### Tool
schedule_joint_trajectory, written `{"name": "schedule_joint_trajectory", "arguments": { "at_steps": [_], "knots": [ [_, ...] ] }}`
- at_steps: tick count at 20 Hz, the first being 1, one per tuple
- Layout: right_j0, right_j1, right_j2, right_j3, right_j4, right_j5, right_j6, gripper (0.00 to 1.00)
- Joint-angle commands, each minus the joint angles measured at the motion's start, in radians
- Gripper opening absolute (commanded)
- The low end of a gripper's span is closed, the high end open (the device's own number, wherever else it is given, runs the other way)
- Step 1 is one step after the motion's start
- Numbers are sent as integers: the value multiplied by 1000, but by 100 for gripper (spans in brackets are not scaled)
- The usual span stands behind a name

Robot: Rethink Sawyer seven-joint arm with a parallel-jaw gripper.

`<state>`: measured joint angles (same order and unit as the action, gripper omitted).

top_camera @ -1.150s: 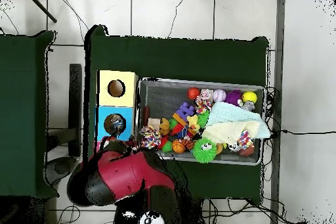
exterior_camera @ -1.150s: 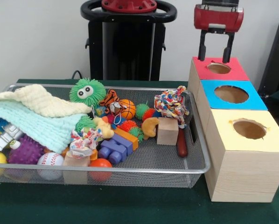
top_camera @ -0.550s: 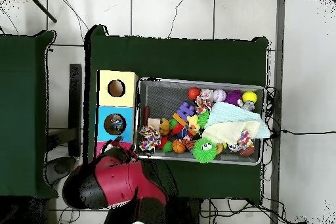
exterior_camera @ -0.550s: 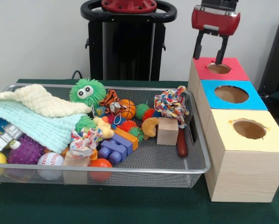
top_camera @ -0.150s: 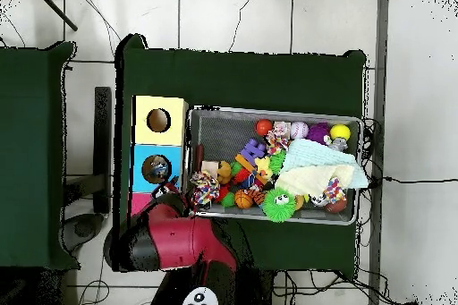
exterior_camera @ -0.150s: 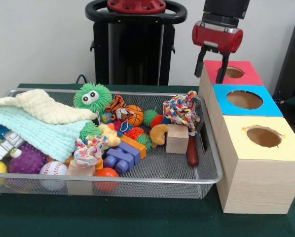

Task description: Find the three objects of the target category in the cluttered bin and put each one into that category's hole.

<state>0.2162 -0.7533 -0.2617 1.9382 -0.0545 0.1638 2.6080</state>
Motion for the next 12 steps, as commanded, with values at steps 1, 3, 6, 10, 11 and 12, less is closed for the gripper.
{"name": "schedule_joint_trajectory", "arguments": {
  "at_steps": [1, 3, 6, 10, 11, 12],
  "knots": [
    [27, 66, -54, -75, 68, -59, 154, 100],
    [-1, 56, -21, -53, 71, -113, 153, 100],
    [-28, 39, -5, -41, 63, -143, 143, 100],
    [-50, 25, -14, -77, 5, -124, 57, 100],
    [-61, 24, -5, -80, -7, -129, 43, 100],
    [-69, 27, 5, -83, -10, -146, 42, 100]
  ]
}}
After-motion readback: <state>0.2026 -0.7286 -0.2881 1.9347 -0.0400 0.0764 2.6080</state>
